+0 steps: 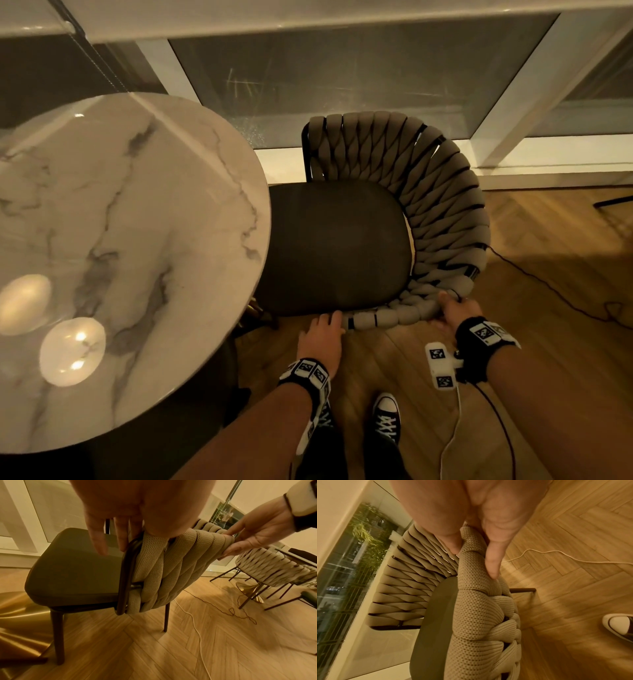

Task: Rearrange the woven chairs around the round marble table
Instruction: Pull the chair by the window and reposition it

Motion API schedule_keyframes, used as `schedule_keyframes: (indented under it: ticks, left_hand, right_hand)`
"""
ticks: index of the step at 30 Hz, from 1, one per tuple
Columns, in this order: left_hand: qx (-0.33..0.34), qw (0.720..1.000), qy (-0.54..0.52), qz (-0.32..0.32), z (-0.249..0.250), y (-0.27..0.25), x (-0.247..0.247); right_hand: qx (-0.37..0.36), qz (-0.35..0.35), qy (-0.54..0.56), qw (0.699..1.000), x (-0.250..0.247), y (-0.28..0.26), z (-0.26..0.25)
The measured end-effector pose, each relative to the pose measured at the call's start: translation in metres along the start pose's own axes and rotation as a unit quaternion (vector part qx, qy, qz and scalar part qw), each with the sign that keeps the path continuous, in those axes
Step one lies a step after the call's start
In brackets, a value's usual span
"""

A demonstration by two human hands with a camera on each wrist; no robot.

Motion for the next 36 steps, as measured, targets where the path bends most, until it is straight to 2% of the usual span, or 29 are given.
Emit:
schedule_keyframes:
  ticks: [5, 12, 16, 21, 24, 27, 29, 32, 36]
  left_hand:
    - [-0.001, 1.0, -0.018, 0.001, 0.007, 0.002, 0.001]
    - [-0.026, 0.999, -0.041, -0.015, -0.008, -0.009, 0.007]
    - [-0.05, 0.995, -0.089, -0.016, -0.02, -0.017, 0.015]
    - [-0.013, 0.996, -0.088, -0.008, -0.018, -0.001, 0.013]
    - [-0.025, 0.992, -0.114, 0.036, -0.008, 0.013, 0.008]
    - [-0.041, 0.986, -0.135, 0.087, -0.024, 0.033, -0.008]
    - [-0.034, 0.987, -0.13, 0.088, -0.04, 0.043, -0.021]
    - [-0.017, 0.991, -0.113, 0.071, -0.045, 0.045, -0.028]
    - [-0.031, 0.987, -0.13, 0.087, -0.042, 0.042, -0.023]
  right_hand:
    - [-0.008, 0.004, -0.003, 1.0, 0.002, -0.011, 0.0]
    - [0.078, -0.035, 0.09, 0.992, 0.025, -0.018, 0.026]
    - [0.056, -0.034, 0.056, 0.996, 0.033, -0.029, 0.036]
    - [0.056, 0.045, 0.035, 0.997, 0.034, -0.011, 0.015]
    - [0.038, 0.001, 0.004, 0.999, 0.039, -0.013, -0.002]
    - [0.034, -0.027, 0.048, 0.998, 0.059, -0.019, -0.015]
    - [0.034, -0.037, 0.04, 0.998, 0.075, -0.03, -0.021]
    - [0.055, 0.001, 0.055, 0.997, 0.079, -0.032, -0.024]
    - [0.089, -0.023, 0.066, 0.994, 0.08, -0.046, -0.028]
Point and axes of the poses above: each hand's wrist, its own y-axis towards the middle knuckle, its own x-axis out of the palm, z = x × y, the point moved 2 cm from there along y, towards the middle knuckle, and after that the axes turned 9 degrees about x, right-handed, at the moved point
